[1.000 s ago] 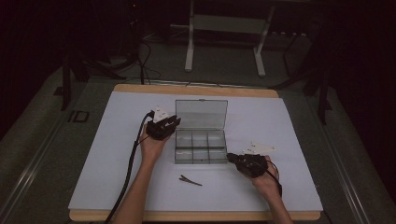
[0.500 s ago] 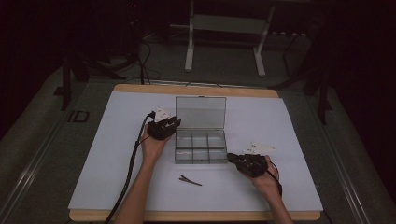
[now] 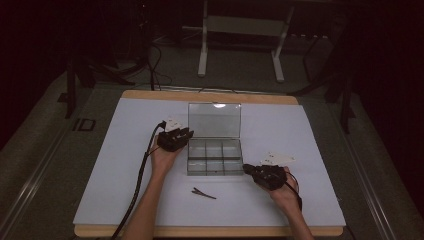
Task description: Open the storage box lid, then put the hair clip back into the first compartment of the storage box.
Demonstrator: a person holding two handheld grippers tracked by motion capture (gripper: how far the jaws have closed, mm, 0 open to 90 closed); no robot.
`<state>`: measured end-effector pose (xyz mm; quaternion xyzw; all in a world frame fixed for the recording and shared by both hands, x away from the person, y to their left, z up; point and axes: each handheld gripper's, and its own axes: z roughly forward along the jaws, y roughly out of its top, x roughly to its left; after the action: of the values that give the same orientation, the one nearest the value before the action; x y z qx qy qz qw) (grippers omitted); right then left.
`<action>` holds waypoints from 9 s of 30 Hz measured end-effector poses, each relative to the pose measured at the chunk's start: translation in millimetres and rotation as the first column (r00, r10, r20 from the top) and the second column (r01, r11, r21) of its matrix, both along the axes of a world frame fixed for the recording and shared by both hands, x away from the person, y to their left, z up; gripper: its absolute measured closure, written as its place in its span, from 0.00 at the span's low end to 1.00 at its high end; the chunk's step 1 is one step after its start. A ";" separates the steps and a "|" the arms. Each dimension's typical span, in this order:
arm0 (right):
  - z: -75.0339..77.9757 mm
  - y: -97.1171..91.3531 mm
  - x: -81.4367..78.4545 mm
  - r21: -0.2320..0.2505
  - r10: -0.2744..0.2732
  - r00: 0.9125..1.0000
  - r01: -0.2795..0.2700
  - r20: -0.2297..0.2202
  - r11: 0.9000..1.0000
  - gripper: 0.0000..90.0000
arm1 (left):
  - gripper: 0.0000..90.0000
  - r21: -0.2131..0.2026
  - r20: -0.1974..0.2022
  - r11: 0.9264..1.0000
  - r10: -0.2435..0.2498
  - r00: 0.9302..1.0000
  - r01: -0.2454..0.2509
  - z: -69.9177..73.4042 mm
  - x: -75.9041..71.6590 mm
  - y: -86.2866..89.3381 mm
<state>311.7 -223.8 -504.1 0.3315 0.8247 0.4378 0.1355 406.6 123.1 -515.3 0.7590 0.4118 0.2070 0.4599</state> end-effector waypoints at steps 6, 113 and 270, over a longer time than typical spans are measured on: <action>0.0 0.0 0.0 0.000 0.000 1.000 0.000 -0.001 1.000 0.95 | 0.80 -0.008 -0.012 1.000 -0.008 1.000 0.008 -1.1 1.1 1.1; -10.2 119.9 -36.2 -0.151 0.306 0.950 -0.311 -0.053 0.938 0.85 | 0.65 0.090 0.019 0.986 0.138 0.990 -0.139 -20.8 -90.7 22.5; 14.7 4.8 40.8 -0.472 -0.007 0.932 -0.177 -0.361 0.864 0.77 | 0.61 0.115 -0.006 0.984 0.138 0.990 -0.136 -21.9 -87.8 20.3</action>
<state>352.5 -219.0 -489.4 0.3208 0.9340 0.1504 0.0470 318.8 143.4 -537.2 0.7553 0.4539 0.2560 0.3976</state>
